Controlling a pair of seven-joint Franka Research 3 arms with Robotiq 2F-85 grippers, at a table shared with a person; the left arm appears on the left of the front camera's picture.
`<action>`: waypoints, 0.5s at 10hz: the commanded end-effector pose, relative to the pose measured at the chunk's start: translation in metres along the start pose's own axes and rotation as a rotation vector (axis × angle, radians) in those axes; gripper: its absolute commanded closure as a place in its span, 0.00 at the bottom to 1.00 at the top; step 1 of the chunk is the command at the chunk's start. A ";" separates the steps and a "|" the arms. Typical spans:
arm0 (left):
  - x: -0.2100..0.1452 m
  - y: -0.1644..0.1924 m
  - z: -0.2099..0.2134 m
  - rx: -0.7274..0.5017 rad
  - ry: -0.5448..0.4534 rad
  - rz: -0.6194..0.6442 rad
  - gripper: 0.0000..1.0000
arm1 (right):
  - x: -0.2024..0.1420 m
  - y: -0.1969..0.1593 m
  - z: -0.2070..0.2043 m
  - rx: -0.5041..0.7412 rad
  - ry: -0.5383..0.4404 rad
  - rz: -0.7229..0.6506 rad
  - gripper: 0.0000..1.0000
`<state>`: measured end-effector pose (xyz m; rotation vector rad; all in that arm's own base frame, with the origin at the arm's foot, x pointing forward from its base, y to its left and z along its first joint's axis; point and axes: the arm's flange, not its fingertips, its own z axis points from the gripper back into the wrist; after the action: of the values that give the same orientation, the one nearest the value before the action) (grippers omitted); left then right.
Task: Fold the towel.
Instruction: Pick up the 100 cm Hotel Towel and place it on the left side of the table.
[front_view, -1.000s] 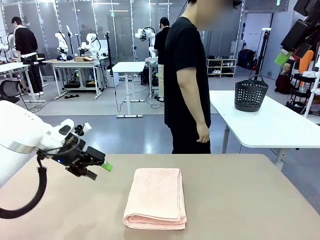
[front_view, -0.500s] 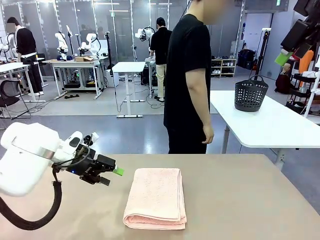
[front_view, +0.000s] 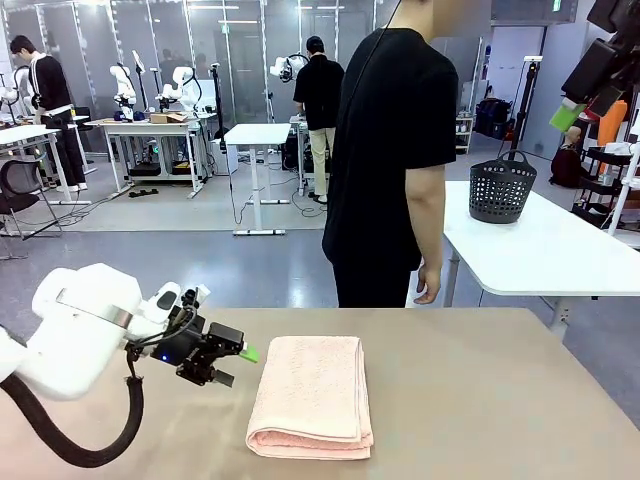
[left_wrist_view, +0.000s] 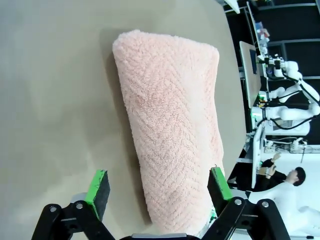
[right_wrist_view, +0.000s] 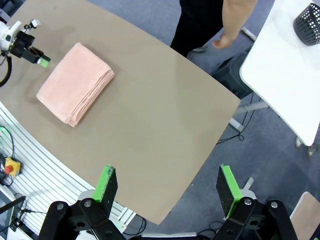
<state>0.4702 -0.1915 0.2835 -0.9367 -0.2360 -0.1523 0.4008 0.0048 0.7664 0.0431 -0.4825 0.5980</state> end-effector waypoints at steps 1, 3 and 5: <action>0.002 0.005 -0.020 -0.076 0.009 0.013 0.00 | -0.001 0.000 0.000 -0.004 0.002 -0.002 0.00; 0.000 0.006 -0.035 -0.100 0.025 0.045 0.00 | -0.001 0.000 0.000 -0.004 0.002 -0.002 0.00; 0.002 0.004 -0.048 -0.134 0.007 0.073 0.00 | -0.001 0.000 0.000 -0.004 0.002 -0.002 0.00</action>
<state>0.4729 -0.2191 0.2578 -1.0317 -0.1620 -0.1172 0.4008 0.0048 0.7664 0.0431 -0.4825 0.5980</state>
